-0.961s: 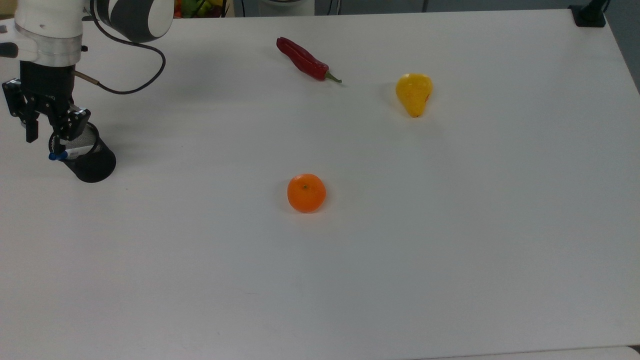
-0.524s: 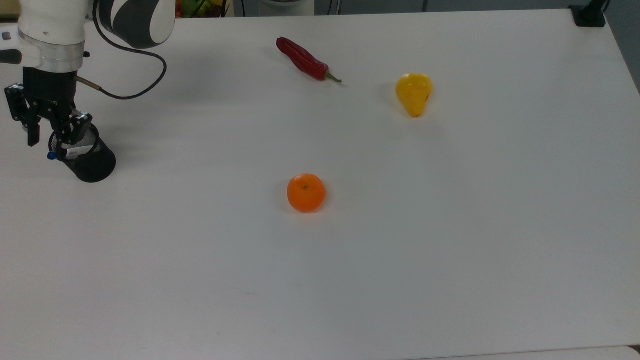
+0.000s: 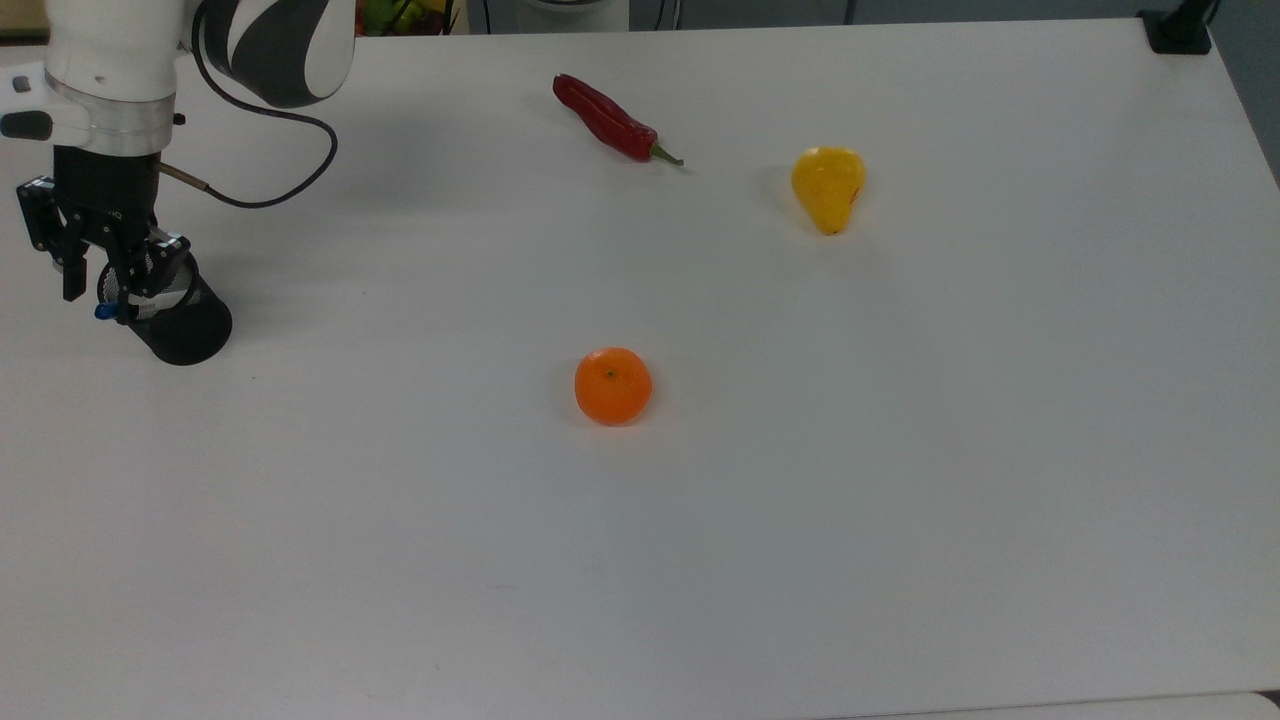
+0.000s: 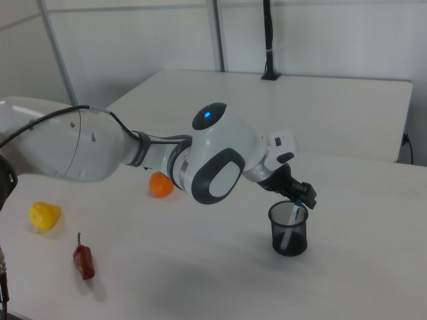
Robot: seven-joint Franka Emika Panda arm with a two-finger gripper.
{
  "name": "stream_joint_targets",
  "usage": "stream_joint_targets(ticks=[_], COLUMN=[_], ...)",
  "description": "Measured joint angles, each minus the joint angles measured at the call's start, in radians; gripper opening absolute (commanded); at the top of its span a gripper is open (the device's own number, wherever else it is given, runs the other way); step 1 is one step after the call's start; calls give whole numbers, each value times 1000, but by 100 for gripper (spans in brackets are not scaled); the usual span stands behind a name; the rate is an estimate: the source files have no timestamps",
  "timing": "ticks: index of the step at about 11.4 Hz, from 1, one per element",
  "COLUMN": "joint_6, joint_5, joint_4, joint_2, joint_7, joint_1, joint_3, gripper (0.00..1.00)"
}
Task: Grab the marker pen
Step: 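Lower the gripper and close it on the blue-capped marker, then lift the marker up out of the pen cup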
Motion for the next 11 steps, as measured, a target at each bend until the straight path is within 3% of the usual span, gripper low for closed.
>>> stream_joint_targets(ticks=[1,2,11], joint_6=[6,8,9], joint_5=[0,0,0], joint_4=[0,0,7], joint_2=[5,6,-4], joint_7=[0,0,0], joint_1=[0,0,2], joint_3=[0,0,3], gripper=[10,0,0])
